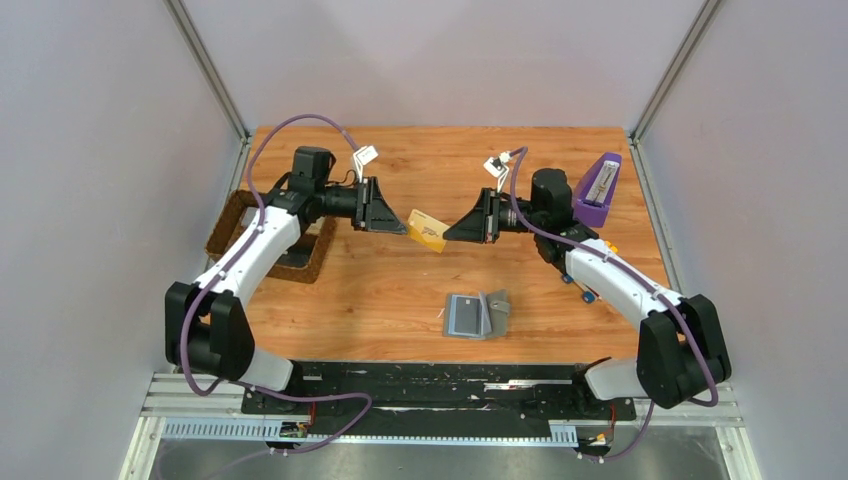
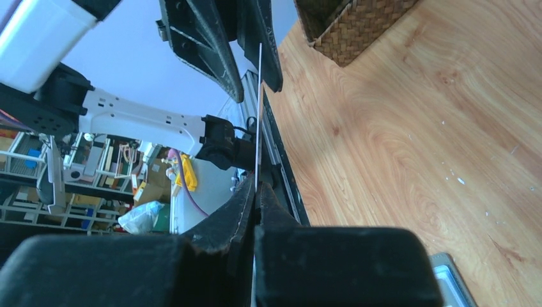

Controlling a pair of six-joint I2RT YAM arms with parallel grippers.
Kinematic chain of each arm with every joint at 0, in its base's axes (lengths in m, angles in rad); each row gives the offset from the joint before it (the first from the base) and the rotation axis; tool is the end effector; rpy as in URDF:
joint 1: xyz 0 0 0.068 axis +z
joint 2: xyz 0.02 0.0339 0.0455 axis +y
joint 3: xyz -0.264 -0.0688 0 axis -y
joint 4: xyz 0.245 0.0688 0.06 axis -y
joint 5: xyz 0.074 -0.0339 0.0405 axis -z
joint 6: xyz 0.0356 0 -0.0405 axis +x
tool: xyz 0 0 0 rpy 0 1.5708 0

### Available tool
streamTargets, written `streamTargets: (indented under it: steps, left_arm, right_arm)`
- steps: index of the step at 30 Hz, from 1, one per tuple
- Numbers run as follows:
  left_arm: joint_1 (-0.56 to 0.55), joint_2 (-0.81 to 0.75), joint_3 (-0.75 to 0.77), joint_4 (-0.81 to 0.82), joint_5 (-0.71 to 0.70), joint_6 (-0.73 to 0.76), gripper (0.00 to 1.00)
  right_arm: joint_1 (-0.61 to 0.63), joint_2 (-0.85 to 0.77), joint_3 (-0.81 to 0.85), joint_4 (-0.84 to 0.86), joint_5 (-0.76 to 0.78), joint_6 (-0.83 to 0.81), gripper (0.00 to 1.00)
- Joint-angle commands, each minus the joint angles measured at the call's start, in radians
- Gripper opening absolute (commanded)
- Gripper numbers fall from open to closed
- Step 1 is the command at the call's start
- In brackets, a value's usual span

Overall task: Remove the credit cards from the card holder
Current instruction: Place the credit card in the storage box.

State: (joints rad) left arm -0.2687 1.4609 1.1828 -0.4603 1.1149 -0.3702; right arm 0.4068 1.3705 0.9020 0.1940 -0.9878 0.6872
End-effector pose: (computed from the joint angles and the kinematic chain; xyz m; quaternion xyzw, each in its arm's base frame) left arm 0.2898 -0.1130 0.3060 0.1742 0.7860 -0.5671 0.1738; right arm 0.2668 0.1473 0.2898 -0.1853 0.7350 0.5993 0.2574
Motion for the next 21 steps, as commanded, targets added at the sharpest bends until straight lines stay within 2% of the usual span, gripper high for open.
streamTargets:
  steps: [1,7,9,10,11,13,17,21]
  left_arm:
    - [0.026,-0.058,-0.060,0.225,-0.026,-0.184,0.42]
    - [0.026,-0.098,-0.191,0.625,-0.023,-0.449,0.34]
    - [0.026,-0.107,-0.205,0.662,-0.024,-0.481,0.27]
    - [0.026,-0.109,-0.206,0.665,-0.025,-0.485,0.23]
    - [0.026,-0.114,-0.206,0.663,-0.029,-0.485,0.13]
    - [0.026,-0.127,-0.203,0.651,-0.042,-0.478,0.01]
    - [0.029,-0.145,-0.170,0.552,-0.076,-0.405,0.00]
    - [0.074,-0.117,-0.103,0.376,-0.049,-0.288,0.00]
  right_arm:
    - [-0.004,-0.032,0.002,0.119,0.025,0.082,0.00]
    - [-0.005,-0.017,-0.006,0.160,0.035,0.126,0.00]
    - [-0.005,-0.016,-0.010,0.170,0.044,0.135,0.00]
    - [-0.004,-0.015,-0.009,0.173,0.046,0.137,0.00]
    - [-0.005,-0.012,-0.009,0.174,0.046,0.140,0.00]
    - [-0.005,-0.006,-0.008,0.174,0.045,0.139,0.00]
    - [-0.005,0.004,-0.014,0.171,0.057,0.141,0.02]
    - [-0.007,-0.009,-0.021,0.140,0.080,0.128,0.20]
